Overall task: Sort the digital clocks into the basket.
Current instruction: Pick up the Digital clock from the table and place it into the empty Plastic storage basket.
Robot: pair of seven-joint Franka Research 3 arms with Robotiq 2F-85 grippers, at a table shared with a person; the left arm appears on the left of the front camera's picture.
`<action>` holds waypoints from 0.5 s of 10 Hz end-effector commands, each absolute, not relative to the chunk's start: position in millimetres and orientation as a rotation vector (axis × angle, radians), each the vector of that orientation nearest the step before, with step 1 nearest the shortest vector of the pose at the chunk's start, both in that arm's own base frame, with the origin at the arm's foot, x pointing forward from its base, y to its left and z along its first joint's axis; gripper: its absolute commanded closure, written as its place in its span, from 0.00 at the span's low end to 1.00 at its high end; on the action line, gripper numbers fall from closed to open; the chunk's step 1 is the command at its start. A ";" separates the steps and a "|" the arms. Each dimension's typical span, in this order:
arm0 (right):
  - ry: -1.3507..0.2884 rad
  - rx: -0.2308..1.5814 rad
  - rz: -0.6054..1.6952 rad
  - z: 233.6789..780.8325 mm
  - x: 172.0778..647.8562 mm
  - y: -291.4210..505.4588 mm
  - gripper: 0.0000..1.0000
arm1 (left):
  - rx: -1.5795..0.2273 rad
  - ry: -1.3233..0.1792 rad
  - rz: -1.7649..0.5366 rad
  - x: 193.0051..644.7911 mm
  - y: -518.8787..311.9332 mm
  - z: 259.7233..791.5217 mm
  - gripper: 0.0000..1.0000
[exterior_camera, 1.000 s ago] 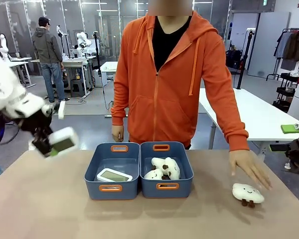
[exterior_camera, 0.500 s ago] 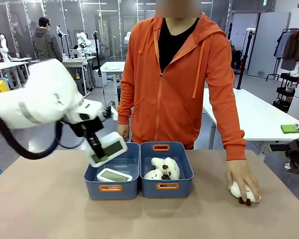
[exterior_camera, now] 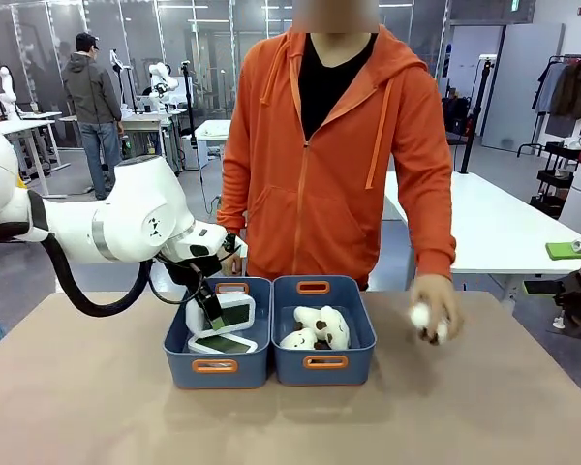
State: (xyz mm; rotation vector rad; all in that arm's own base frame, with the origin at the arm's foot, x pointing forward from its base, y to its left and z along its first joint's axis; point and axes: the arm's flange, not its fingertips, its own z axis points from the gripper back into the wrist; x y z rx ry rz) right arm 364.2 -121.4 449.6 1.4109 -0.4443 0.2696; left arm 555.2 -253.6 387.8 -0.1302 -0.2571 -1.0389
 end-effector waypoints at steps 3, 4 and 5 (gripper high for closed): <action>-0.449 1.417 0.278 450.7 364.4 -122.1 0.00 | -0.164 -0.232 -0.952 549.5 -245.2 412.3 0.00; -0.449 1.417 0.278 450.7 364.4 -122.1 0.00 | -0.191 -0.250 -0.935 539.8 -231.5 422.3 0.00; -0.449 1.417 0.278 450.7 364.4 -122.1 0.00 | -0.231 -0.285 -0.920 526.9 -211.2 438.4 0.00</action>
